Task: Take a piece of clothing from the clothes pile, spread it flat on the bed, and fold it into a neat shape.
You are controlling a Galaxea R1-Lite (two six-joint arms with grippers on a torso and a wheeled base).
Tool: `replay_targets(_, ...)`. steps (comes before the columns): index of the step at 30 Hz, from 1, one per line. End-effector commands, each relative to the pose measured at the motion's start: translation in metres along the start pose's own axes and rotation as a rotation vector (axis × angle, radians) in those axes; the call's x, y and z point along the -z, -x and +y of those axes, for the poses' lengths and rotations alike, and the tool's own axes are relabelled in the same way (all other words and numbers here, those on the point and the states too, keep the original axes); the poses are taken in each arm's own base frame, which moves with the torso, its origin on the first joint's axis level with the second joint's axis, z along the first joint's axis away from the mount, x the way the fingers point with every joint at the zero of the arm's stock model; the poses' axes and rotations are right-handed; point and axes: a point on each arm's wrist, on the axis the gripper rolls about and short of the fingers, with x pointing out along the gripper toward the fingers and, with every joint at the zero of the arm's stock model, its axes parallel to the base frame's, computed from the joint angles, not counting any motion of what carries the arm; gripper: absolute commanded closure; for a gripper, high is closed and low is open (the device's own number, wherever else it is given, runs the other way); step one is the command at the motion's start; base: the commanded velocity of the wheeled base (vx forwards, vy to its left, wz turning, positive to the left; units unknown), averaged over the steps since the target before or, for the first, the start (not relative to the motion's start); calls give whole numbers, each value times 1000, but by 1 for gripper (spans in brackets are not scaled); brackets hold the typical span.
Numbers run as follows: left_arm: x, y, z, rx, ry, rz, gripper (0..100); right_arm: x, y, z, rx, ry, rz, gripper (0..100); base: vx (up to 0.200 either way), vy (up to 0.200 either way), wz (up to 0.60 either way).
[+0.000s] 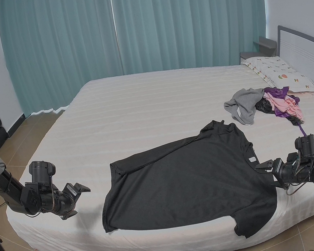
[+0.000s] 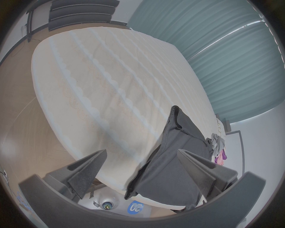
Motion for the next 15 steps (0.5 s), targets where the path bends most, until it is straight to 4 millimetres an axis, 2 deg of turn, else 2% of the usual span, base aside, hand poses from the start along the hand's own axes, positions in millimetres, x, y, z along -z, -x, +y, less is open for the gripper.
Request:
replay_targets(1,2,3,-4,14,-2,0,0,0,0,0,-2,0,-2,0,200,0,0)
replay_targets(5,6,2,-7,21,-8,14,0,0,0,0,-2,0,-2,0,200,0,0)
replay_targets(15,12,-2,-27,67,45,26,0,-1,0,2,-8,4,-3,0,0,0,0)
